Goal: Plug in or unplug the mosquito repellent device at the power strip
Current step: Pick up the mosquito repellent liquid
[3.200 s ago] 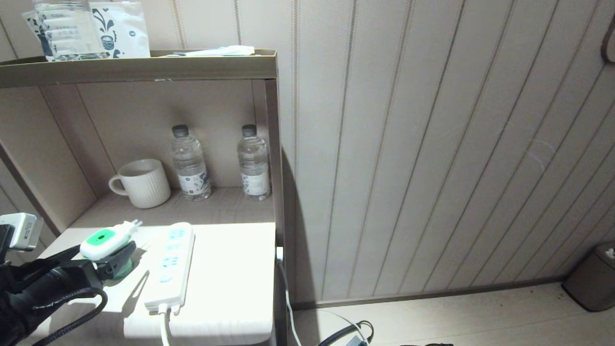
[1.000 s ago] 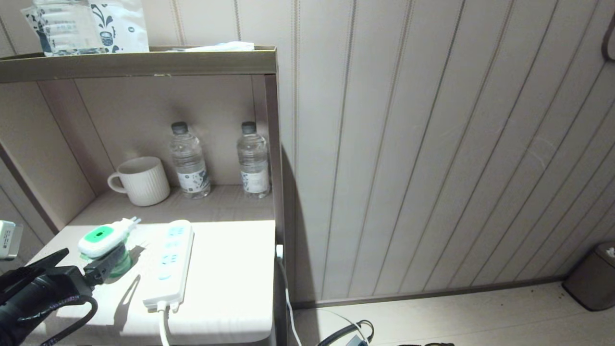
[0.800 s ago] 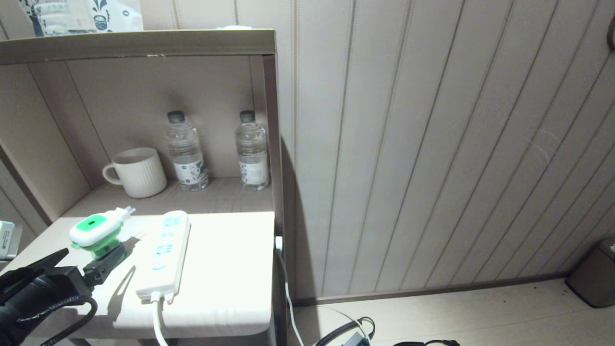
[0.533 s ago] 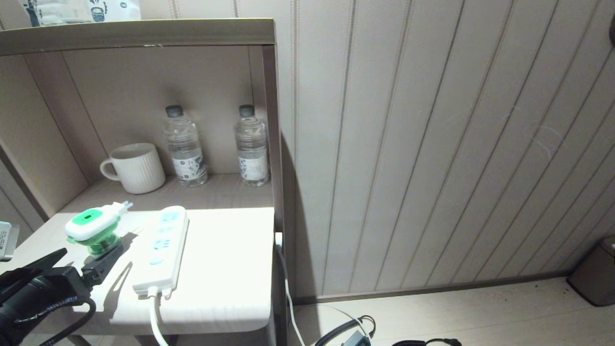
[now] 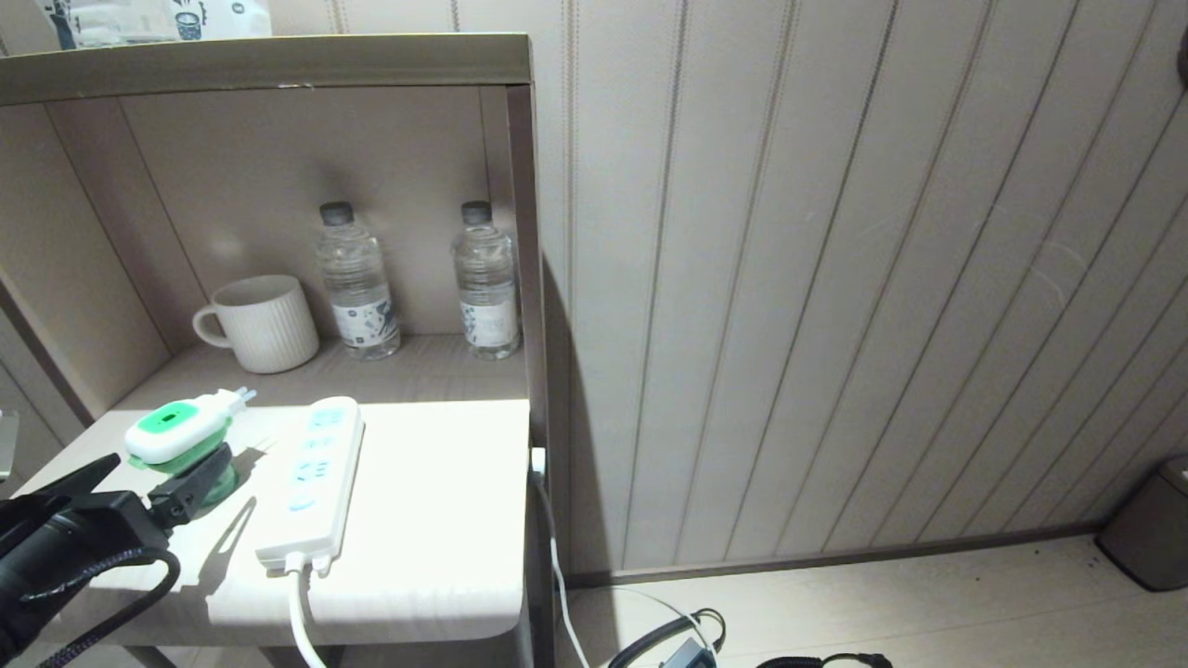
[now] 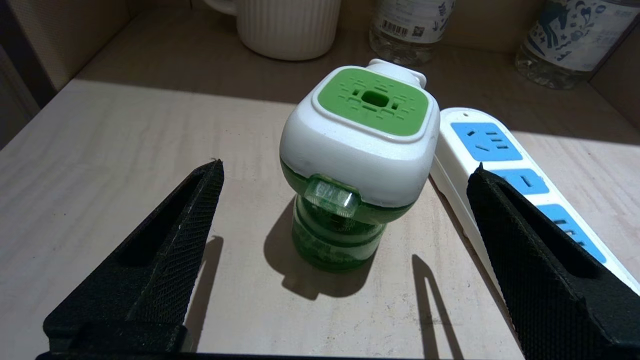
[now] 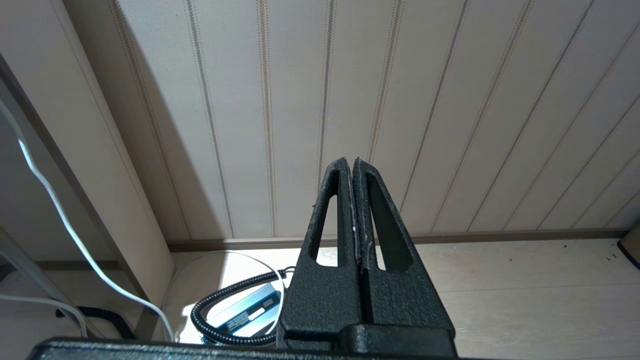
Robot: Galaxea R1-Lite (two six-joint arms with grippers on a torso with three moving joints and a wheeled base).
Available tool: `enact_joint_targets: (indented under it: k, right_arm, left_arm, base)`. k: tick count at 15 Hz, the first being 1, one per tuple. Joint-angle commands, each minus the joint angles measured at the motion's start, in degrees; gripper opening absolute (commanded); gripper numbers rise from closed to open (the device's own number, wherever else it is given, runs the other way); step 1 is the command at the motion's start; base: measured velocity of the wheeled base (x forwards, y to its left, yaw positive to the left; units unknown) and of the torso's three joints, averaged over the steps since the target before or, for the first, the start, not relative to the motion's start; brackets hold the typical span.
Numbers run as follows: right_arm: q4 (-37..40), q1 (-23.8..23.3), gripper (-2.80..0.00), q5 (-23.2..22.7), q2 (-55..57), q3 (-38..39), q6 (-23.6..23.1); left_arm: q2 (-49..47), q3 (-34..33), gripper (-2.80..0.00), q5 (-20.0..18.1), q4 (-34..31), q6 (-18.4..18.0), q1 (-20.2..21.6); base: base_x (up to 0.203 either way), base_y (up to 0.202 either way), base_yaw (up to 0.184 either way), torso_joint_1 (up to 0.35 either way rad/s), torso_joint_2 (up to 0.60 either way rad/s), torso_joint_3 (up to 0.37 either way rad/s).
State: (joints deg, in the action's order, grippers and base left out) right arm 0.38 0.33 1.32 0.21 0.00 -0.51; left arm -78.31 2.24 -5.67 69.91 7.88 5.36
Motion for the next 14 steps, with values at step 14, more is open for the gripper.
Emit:
enact_joint_targets:
  k: [14]
  right_arm:
    - [0.03, 0.02, -2.80, 0.00, 0.06, 0.00, -0.10]
  left_arm:
    - [-14.53, 2.07, 0.00, -0.05, 15.63, -0.23, 2.02]
  base:
    - [0.000, 0.000, 0.000, 0.000, 0.00, 0.000]
